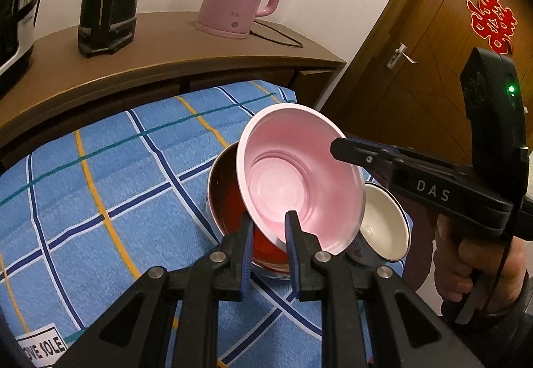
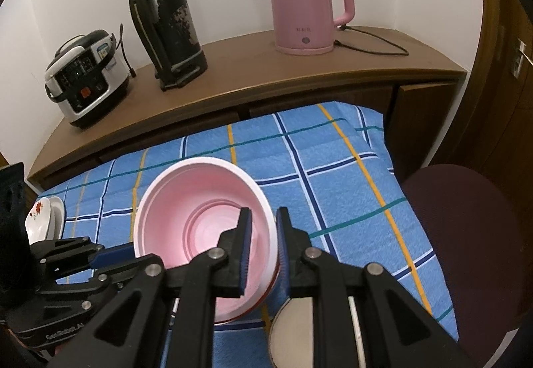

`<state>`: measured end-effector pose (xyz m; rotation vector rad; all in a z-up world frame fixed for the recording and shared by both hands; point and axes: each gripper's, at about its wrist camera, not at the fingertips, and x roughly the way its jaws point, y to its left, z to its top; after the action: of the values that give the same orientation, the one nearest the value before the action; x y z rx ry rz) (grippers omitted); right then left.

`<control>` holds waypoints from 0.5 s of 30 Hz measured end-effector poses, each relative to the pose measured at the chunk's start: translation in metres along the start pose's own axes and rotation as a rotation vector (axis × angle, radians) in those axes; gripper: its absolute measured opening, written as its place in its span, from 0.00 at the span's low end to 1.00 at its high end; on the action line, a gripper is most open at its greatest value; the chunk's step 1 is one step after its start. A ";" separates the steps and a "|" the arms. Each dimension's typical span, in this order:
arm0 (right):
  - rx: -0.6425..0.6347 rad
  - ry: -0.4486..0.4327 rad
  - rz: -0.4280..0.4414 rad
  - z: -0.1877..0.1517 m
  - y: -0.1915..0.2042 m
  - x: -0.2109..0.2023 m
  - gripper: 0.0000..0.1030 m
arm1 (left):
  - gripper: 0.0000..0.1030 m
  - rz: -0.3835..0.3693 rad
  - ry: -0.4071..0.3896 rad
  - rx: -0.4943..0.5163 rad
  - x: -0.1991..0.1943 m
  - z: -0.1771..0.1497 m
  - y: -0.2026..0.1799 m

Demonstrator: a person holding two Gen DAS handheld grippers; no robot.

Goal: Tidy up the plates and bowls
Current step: 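Lift and carry the pink bowl with both grippers over the steel bowl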

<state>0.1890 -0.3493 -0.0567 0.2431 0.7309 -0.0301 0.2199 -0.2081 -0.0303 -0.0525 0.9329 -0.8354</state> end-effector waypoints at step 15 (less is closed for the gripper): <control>-0.022 0.021 -0.021 0.002 0.000 0.012 0.17 | 0.18 -0.030 0.030 -0.017 0.003 0.000 0.003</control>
<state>0.1992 -0.3492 -0.0635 0.2151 0.7547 -0.0390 0.2225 -0.2079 -0.0332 -0.0687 0.9699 -0.8580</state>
